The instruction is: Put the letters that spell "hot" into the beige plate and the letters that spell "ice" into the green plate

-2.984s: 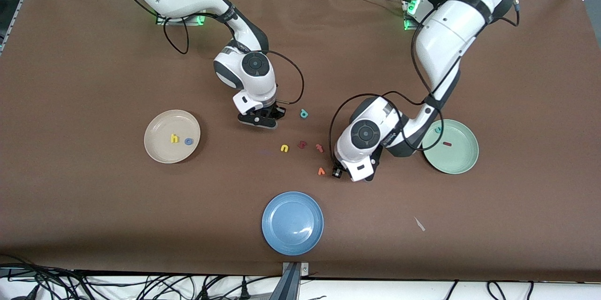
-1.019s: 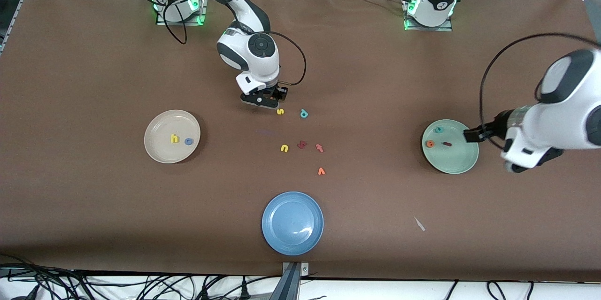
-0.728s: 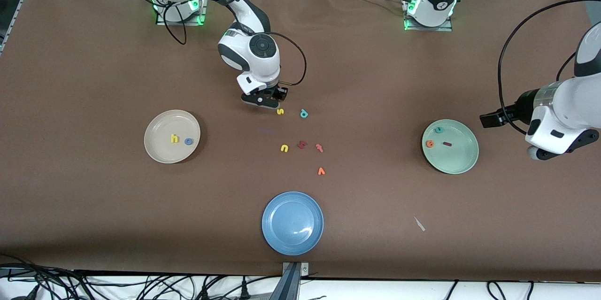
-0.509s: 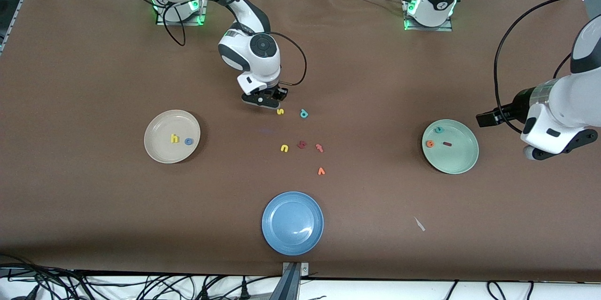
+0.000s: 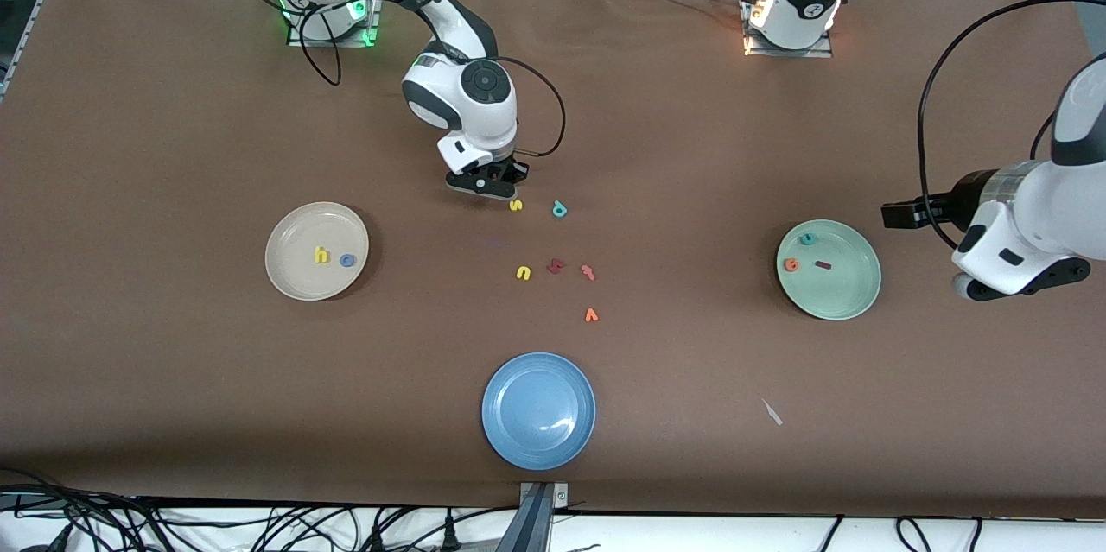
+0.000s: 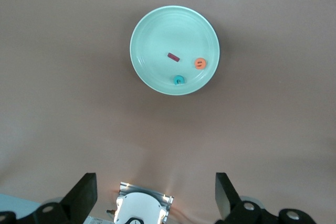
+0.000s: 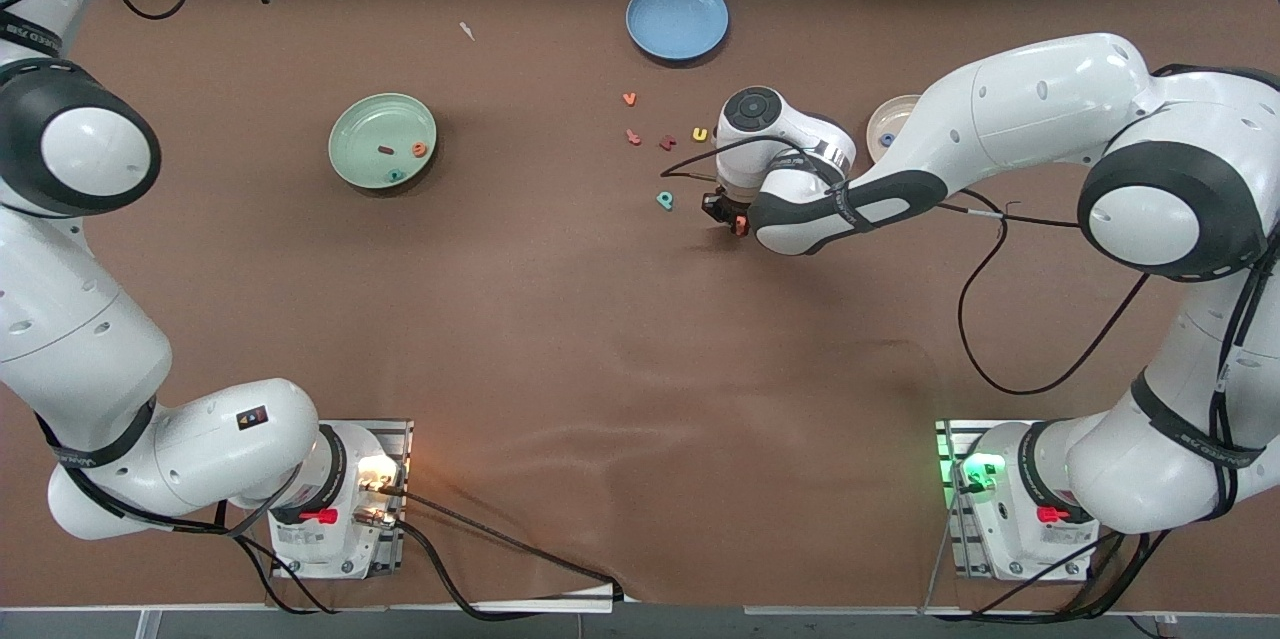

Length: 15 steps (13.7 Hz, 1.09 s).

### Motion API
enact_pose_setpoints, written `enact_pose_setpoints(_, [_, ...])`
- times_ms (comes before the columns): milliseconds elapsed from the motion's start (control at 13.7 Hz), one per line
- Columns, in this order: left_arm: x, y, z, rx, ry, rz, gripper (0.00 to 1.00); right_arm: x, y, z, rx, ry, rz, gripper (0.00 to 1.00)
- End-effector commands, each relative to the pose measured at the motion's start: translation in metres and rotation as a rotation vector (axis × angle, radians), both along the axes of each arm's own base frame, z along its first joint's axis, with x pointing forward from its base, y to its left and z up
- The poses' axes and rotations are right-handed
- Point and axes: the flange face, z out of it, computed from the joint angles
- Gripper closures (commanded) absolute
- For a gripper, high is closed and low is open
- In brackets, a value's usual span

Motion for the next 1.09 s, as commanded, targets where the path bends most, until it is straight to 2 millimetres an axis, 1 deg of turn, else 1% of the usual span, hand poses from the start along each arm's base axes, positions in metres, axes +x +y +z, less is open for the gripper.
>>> enact_pose_setpoints(0, [-0.013,0.008,0.034,-0.030,-0.019,-0.008,0.01,-0.003,-0.001,-0.001,-0.014,-0.010,0.017,0.99])
enact_pose_setpoints(73, [-0.016,0.012,0.041,-0.048,-0.030,0.016,0.01,-0.001,-0.001,0.001,-0.014,-0.013,0.031,1.00])
enact_pose_setpoints(146, [-0.018,0.012,0.050,-0.064,-0.062,0.017,0.01,0.000,-0.001,0.004,-0.015,-0.016,0.044,1.00])
enact_pose_setpoints(218, [-0.021,0.010,0.049,-0.072,-0.072,0.000,0.01,0.005,-0.003,0.014,-0.009,-0.030,0.064,1.00])
enact_pose_setpoints(291, [-0.027,0.008,0.053,-0.071,-0.101,-0.004,0.01,0.012,-0.008,0.023,-0.007,-0.041,0.075,1.00])
enact_pose_setpoints(437, [-0.038,0.002,0.051,-0.061,-0.166,-0.008,0.01,0.031,-0.029,0.039,-0.039,-0.043,0.092,1.00])
enact_pose_setpoints(509, [-0.042,-0.001,0.046,-0.057,-0.188,-0.012,0.01,0.039,-0.041,0.048,-0.063,-0.038,0.118,1.00])
enact_pose_setpoints(582, [-0.046,0.003,0.040,-0.049,-0.208,-0.002,0.01,0.047,-0.056,0.057,-0.093,-0.024,0.153,1.00])
enact_pose_setpoints(728, [-0.056,0.010,0.033,-0.078,-0.264,-0.011,0.01,0.067,-0.091,0.078,-0.145,0.009,0.239,1.00])
enact_pose_setpoints(800, [-0.057,0.009,0.028,-0.076,-0.281,-0.012,0.01,0.077,-0.109,0.090,-0.160,0.029,0.284,1.00])
enact_pose_setpoints(1019, [-0.055,0.011,0.028,-0.072,-0.283,-0.015,0.00,0.112,-0.183,0.115,-0.174,0.091,0.427,0.99])
